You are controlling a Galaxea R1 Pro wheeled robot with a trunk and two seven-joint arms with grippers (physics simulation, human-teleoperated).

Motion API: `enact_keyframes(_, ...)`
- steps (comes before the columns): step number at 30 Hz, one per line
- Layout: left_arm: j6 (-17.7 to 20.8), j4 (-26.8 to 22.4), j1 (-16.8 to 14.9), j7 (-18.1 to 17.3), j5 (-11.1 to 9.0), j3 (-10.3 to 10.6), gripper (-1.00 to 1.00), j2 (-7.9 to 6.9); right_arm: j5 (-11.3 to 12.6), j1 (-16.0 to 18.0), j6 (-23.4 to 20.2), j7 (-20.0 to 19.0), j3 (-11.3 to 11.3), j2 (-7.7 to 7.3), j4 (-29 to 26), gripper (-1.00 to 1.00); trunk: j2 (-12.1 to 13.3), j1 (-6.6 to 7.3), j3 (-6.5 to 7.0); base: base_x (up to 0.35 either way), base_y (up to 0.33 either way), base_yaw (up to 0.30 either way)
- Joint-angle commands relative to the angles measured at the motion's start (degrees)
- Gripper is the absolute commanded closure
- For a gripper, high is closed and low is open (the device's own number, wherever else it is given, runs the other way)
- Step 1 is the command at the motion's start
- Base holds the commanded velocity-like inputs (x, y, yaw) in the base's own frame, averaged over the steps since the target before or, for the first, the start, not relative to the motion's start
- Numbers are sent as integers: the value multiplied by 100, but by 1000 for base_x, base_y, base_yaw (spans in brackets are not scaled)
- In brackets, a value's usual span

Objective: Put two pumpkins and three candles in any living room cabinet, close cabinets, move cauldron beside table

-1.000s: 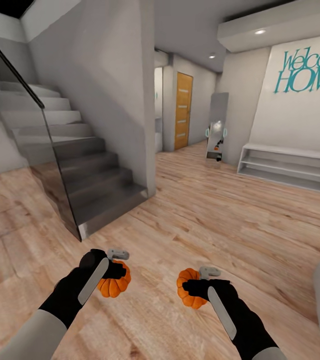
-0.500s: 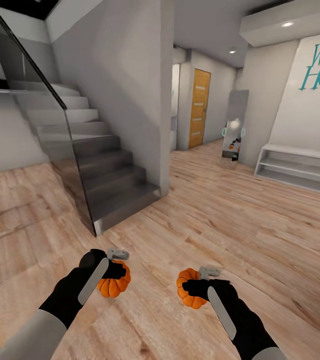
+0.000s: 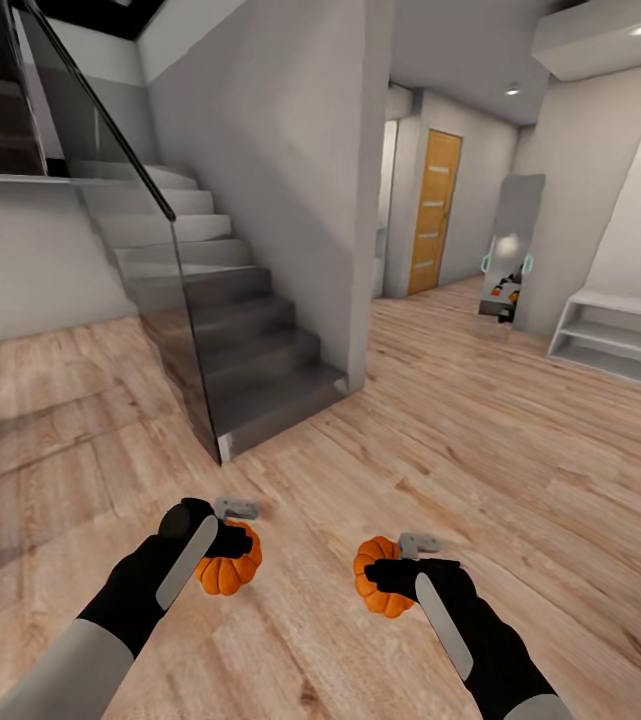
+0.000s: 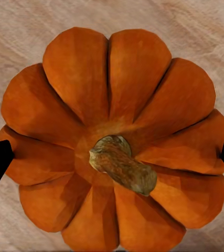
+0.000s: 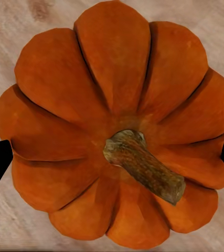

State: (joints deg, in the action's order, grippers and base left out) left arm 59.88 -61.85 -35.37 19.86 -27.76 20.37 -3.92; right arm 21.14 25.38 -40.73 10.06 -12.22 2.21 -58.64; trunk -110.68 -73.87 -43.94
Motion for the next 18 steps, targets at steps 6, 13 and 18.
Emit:
enact_keyframes(6, 12, -8, -5, 62, -54, 19, 100, -9, 66, 2, -14, 43, -8, -1, -7, 100, 239, 133, 63, 0, 0, 211)
enact_keyframes(13, 12, -7, -5, 62, -54, 19, 100, -6, 66, 2, -14, 41, -16, -1, -7, 100, 520, 287, 145, 0, 0, 215)
enact_keyframes(18, 12, -3, -5, 62, -51, 20, 100, -9, 66, 2, -14, 40, -19, -1, -7, 100, 721, 397, 205, 0, 0, 222)
